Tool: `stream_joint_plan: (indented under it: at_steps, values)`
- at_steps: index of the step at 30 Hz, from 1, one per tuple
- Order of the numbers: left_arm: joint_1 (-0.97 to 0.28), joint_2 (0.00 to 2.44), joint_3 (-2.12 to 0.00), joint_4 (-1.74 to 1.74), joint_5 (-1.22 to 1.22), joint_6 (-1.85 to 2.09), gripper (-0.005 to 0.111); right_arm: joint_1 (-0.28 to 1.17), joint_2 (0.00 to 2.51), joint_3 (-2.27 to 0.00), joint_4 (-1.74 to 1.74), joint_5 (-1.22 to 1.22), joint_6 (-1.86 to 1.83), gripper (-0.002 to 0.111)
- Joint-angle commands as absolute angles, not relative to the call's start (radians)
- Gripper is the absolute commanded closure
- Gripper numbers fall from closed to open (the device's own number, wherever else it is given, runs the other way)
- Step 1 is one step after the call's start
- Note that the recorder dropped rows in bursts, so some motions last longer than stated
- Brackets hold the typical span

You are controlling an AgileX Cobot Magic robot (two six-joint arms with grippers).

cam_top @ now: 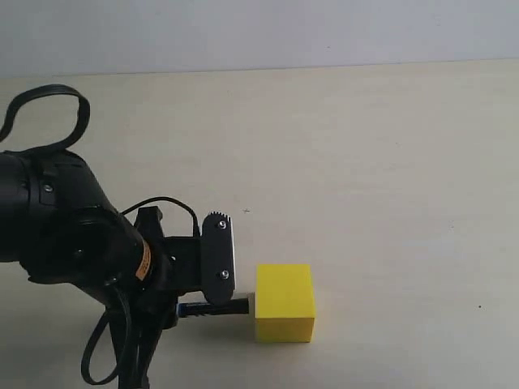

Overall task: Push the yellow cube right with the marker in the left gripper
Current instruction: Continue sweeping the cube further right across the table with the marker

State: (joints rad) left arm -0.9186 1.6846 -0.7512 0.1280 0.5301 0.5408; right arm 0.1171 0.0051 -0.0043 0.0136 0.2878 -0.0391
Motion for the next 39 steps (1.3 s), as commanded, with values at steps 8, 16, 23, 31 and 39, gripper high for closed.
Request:
stream_joint_plan:
  at_steps: [8, 16, 23, 31, 39]
  values:
    - [-0.915, 1.710, -0.755, 0.147, 0.534, 0.540, 0.107, 0.111, 0.000, 0.000, 0.019, 0.282, -0.040, 0.108]
    - [-0.915, 1.710, -0.755, 0.161, 0.604, 0.538, 0.107, 0.111, 0.000, 0.000, 0.019, 0.282, -0.040, 0.108]
    - [-0.999, 1.749, -0.893, 0.025, 0.605, 0.545, 0.107, 0.111, 0.000, 0.000, 0.019, 0.282, -0.040, 0.108]
    - [-0.956, 1.758, -0.875, 0.080, 0.775, 0.522, 0.107, 0.111, 0.000, 0.000, 0.019, 0.282, -0.040, 0.108]
    - [-0.958, 1.819, -0.912, 0.032, 0.647, 0.497, 0.107, 0.111, 0.000, 0.000, 0.019, 0.282, -0.040, 0.108]
